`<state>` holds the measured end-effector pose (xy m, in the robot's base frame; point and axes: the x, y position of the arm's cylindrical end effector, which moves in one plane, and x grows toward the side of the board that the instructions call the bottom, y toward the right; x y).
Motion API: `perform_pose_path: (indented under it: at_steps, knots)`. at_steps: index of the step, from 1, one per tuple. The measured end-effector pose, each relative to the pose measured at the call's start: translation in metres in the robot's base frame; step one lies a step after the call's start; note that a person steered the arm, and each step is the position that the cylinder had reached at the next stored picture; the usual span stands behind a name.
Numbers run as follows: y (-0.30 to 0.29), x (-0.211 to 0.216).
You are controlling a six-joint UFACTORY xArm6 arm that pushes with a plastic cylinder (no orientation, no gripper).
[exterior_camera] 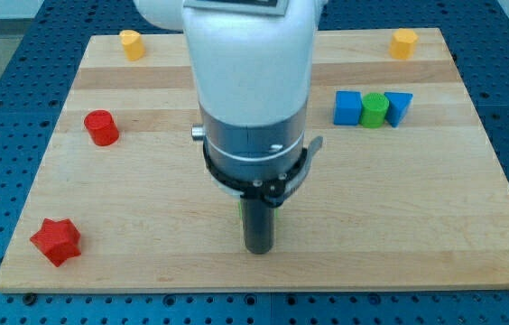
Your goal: Slide the green star to the line of blocks
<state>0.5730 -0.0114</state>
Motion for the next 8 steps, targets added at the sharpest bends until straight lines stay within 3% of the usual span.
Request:
perform_pose_path:
  at_steps: [5,8]
  knots:
    - [-0.009,-0.120]
    - [0.030,-0.122]
